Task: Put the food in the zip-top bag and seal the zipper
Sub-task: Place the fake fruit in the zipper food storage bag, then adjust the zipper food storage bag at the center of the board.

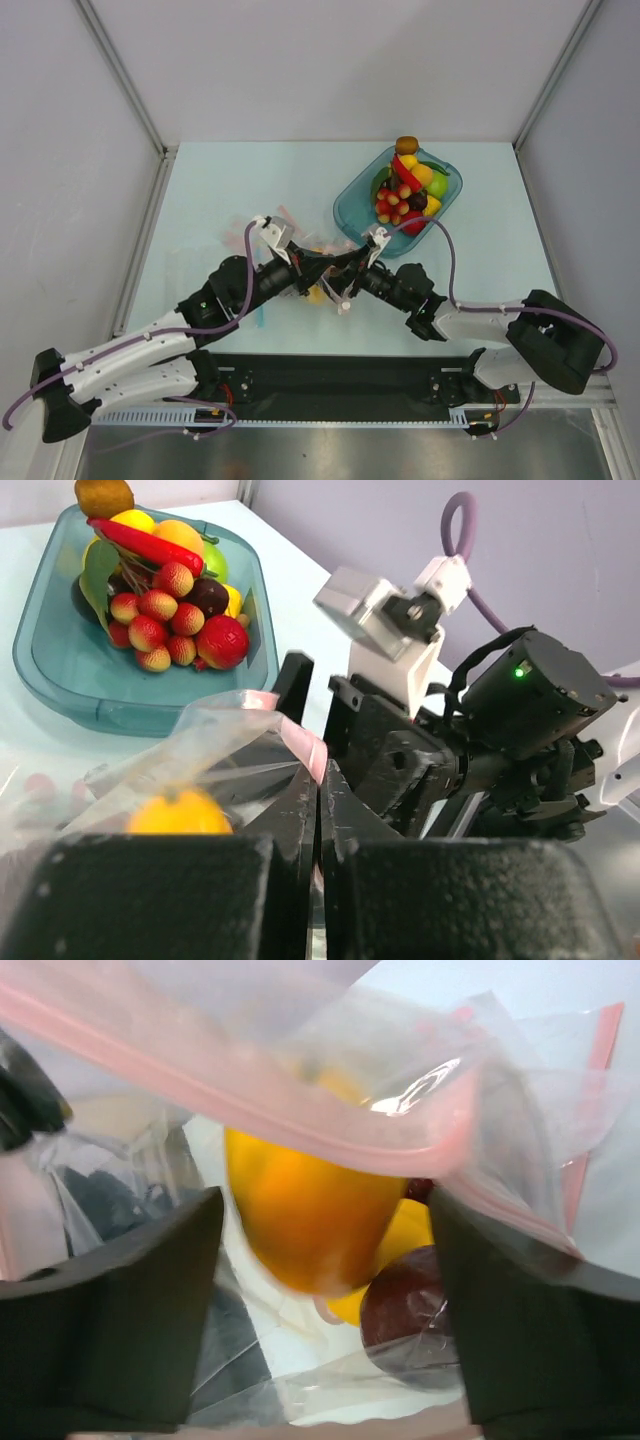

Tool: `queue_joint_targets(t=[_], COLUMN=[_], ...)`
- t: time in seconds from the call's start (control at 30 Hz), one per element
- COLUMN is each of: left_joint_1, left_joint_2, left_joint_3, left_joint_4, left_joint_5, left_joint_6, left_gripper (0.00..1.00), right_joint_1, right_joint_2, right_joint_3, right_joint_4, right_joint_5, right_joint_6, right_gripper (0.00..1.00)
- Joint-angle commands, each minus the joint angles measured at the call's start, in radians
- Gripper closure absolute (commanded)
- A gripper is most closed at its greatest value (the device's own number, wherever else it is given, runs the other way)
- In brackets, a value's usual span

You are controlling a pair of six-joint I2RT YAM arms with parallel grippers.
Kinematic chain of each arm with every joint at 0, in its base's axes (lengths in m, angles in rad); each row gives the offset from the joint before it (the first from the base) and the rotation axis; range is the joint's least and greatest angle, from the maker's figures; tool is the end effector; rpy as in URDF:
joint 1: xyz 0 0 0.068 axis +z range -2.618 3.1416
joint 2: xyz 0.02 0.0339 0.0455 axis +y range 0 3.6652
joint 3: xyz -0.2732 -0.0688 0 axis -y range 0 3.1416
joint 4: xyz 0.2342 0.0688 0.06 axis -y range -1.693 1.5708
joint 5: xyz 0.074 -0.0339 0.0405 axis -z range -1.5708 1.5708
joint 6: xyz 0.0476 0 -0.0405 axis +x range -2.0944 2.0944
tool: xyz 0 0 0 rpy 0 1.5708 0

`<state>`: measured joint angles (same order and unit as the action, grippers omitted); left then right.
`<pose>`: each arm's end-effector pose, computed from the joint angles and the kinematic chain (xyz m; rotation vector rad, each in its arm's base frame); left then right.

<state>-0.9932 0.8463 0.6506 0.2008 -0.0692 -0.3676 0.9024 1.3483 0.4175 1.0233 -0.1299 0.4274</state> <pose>0.1130 -0.1673 0.3320 0.4551 1.5946 -1.0033 0.1615 0.2145 0.2391 -0.4840 1.5176 1.1568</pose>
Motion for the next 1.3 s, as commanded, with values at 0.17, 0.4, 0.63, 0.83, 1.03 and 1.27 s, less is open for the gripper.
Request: queue_joint_targets(t=[0.17,0.4,0.63,0.83,1.03,1.27], left_joint_1=[0.004,0.119,0.120,0.120,0.120,0.120], left_joint_2=[-0.064,-0.052,-0.102,-0.116,-0.130,-0.184], left_joint_3=[0.023,0.040,0.021,0.015,0.015,0.014], left_joint_4=[-0.055,-0.193,-0.210,-0.213,-0.215,-0.250], left_joint_5=[-0.254,-0.357,-0.412,-0.435,-0.458,-0.543], left_joint_6=[-0.088,-0.215,-0.206,-0.205,-0.197,-0.188], left_gripper=[1.00,1.00,1.00,1.00,1.00,1.00], right_joint_1=[0.012,0.013,0.020,0.059,0.104,0.211], right_joint_2=[-0.168,-0.296,-0.256,-0.150,-0.061,-0.002], right_joint_3=[0.078,0.138,0.340,0.438,0.517,0.627], right_joint_4=[-0.138,-0.369,-0.802,-0.926,-1.019,-1.187], right_joint_5=[0.067,0.128,0.351,0.387,0.440,0.579], right_joint_6=[-0.081,-0.148,-0.162,-0.118,-0.099,-0.101], right_gripper=[0.12,0.26,0.37,0.41,0.46,0.53])
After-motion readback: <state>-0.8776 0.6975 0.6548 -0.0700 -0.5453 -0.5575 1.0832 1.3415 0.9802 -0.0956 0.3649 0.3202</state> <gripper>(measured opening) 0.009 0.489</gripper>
